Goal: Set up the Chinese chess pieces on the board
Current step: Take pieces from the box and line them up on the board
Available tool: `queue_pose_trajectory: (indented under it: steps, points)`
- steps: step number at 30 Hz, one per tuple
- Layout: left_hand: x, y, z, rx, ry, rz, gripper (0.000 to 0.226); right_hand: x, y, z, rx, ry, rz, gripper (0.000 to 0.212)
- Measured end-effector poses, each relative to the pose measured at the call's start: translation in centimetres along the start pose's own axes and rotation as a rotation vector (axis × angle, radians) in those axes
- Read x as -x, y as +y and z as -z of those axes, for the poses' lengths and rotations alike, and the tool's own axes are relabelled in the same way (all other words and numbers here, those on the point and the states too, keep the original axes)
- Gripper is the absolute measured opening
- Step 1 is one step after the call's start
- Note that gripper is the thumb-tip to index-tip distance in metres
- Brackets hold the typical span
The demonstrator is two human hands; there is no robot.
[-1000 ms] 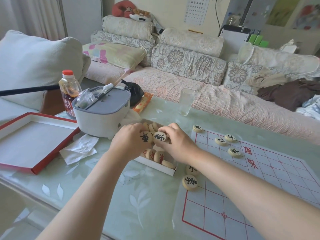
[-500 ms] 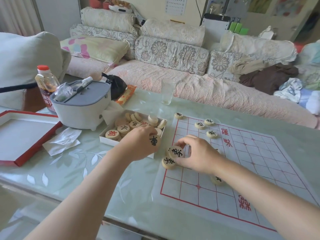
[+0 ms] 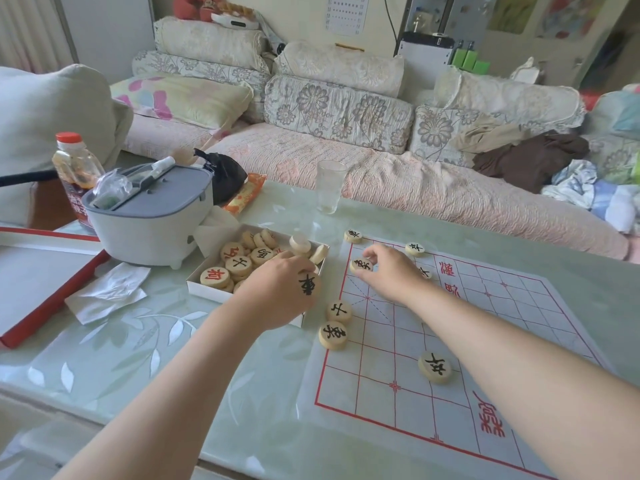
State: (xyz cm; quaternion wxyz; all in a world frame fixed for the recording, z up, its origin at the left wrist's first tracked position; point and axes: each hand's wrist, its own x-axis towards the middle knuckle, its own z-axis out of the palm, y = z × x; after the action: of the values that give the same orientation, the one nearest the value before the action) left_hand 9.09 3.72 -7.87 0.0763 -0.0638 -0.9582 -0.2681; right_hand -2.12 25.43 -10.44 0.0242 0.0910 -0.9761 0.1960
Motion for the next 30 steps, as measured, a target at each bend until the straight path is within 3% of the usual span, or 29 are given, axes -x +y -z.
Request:
queue_pose_trajectory:
  steps: [3, 14, 18, 23, 27, 30]
  points:
    - [-0.9, -0.4, -0.1, 0.014, 0.003, 0.016, 0.056, -2.3, -0.6, -0.7, 0.016, 0.0, -0.017, 0.039]
    - [-2.3, -1.8, -0.5, 0.128, 0.029, -0.021, 0.049, -3.6, -1.8, -2.0, 0.115, -0.03, -0.021, 0.035]
    - [-2.2, -1.3, -0.7, 0.136, 0.061, -0.019, 0.052, -0.8, -3.8, -1.3, -0.206, 0.031, 0.076, 0.02]
    - [-2.0, -0.3, -1.0, 0.194, 0.124, 0.008, 0.05, 3.3, -6.2, 0.0, -0.731, -0.222, 0.009, 0.022]
    - [-1.6, 0.8, -0.9, 0.327, 0.081, 0.065, 0.045, 5.0, -5.7, 0.4, -0.891, -0.225, -0.038, 0.018]
    - [-1.0, 1.5, -0.6, 0.515, -0.008, 0.139, 0.026, 6.3, -5.0, 0.7, -0.878, -0.179, -0.052, 0.013]
